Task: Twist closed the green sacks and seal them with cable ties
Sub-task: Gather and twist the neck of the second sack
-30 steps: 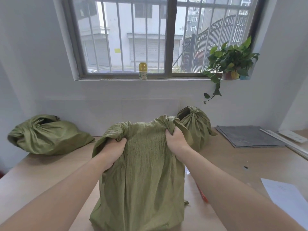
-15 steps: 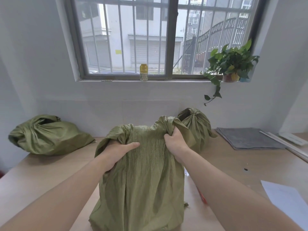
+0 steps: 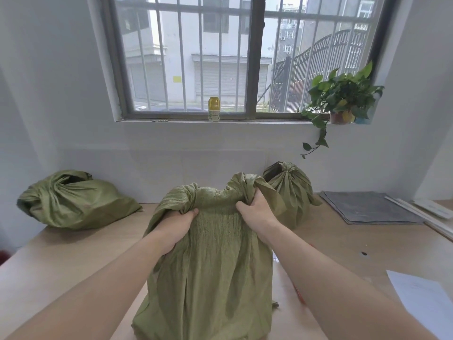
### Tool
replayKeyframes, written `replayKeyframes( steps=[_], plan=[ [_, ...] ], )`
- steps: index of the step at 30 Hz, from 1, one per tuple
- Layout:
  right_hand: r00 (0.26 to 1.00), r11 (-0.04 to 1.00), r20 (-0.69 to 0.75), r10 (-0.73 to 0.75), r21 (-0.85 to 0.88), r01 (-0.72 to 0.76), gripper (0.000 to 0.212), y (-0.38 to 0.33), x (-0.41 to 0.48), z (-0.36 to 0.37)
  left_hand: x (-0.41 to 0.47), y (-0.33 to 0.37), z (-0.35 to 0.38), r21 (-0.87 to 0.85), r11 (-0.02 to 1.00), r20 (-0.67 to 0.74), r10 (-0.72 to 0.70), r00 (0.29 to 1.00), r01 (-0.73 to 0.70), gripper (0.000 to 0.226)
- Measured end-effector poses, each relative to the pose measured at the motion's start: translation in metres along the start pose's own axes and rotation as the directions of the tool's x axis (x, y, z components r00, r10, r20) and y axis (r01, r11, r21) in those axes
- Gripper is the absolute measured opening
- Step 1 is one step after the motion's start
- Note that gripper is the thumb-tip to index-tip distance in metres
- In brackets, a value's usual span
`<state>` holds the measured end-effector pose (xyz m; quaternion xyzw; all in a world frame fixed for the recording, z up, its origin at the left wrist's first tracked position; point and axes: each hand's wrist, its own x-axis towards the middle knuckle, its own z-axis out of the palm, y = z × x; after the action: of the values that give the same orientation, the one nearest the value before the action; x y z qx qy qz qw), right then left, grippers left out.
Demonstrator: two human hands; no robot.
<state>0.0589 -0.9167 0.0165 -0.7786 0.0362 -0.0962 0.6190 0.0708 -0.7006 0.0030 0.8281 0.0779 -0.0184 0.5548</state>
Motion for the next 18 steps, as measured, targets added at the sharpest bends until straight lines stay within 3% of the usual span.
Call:
replayKeyframes(
  steps=[6,13,18],
  plan=[
    [0.999,0.999,0.039,-0.003,-0.033,0.004,0.068,0.011,0.006,-0.002,-0.004,0.003,0.005,0.020,1.000,-0.019,0.013,1.000,-0.013,0.054],
    [1.000,0.990,0.010,-0.014,-0.140,0.015,0.046,0.017,0.010,0.003,-0.011,0.004,0.008,-0.003,1.000,-0.018,-0.002,1.000,0.002,0.049],
    [1.000,0.993,0.016,-0.026,-0.110,0.028,0.045,0.016,0.006,0.008,-0.017,0.004,0.010,-0.013,1.000,-0.047,-0.028,0.998,0.027,0.046]
  ],
)
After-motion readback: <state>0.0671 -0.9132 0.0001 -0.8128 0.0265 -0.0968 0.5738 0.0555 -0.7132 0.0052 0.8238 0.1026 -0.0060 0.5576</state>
